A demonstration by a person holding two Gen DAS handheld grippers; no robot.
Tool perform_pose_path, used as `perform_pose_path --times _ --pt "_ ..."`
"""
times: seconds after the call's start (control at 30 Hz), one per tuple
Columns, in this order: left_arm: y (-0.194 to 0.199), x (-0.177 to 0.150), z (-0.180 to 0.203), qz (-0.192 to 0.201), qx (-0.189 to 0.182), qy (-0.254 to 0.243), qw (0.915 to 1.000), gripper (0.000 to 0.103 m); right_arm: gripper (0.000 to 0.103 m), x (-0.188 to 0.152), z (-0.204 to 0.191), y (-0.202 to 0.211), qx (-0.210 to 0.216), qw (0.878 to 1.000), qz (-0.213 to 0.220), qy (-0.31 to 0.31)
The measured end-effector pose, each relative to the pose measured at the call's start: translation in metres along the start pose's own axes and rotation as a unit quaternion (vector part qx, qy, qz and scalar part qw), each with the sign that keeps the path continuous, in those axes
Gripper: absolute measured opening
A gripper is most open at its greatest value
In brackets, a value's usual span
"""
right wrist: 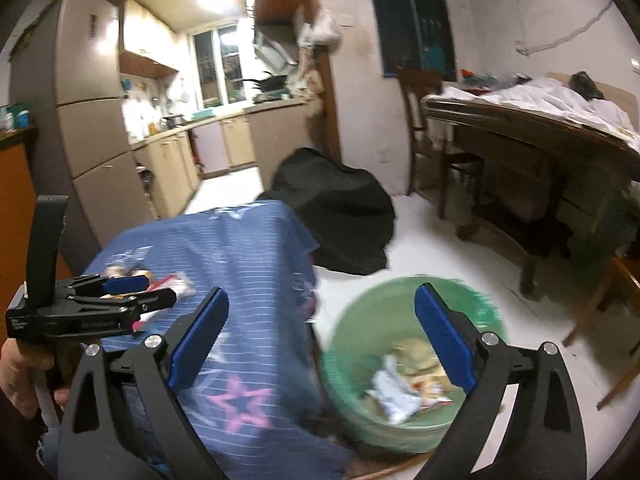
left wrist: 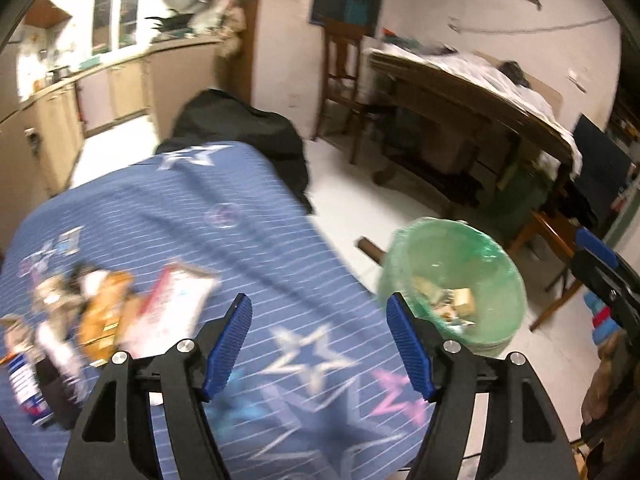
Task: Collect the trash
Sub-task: 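Move both tools back to the bed and grasp the blue box with left gripper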
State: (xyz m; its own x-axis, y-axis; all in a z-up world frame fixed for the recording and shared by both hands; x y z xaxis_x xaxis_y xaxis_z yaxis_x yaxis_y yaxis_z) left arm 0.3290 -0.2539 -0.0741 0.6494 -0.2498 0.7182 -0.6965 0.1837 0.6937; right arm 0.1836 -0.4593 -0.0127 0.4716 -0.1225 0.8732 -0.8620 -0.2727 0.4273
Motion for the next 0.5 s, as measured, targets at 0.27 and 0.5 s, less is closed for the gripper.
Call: perform_pose_path --times 0.27,0.5 --pt "0.048 -0.040 -0.125 0.018 0.078 0.074 0.9941 0.073 0.091 -0.022 -0.071 -0.025 0.069 0.997 -0.020 0.018" --pt "0.063 -0.105 -0.269 -0.015 0.199 0.177 0.9638 0.076 0.091 -0.047 -0.109 -0.044 0.107 0.992 -0.058 0.030"
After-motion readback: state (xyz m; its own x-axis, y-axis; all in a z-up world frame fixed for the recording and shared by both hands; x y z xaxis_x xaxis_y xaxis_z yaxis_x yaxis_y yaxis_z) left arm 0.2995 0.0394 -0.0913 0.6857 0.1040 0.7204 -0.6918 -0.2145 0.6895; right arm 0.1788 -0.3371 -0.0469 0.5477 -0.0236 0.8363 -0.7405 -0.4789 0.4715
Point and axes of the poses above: each gripper's, at about its wrist camera, not at the fingertips, and y roughly against the way its jaws point, z to its right, x to its top, the point moved 3 cm from there along -y, roughly the way its jaws point, and after that the axes turned 14 degrees about x, right-handed, at the moved point
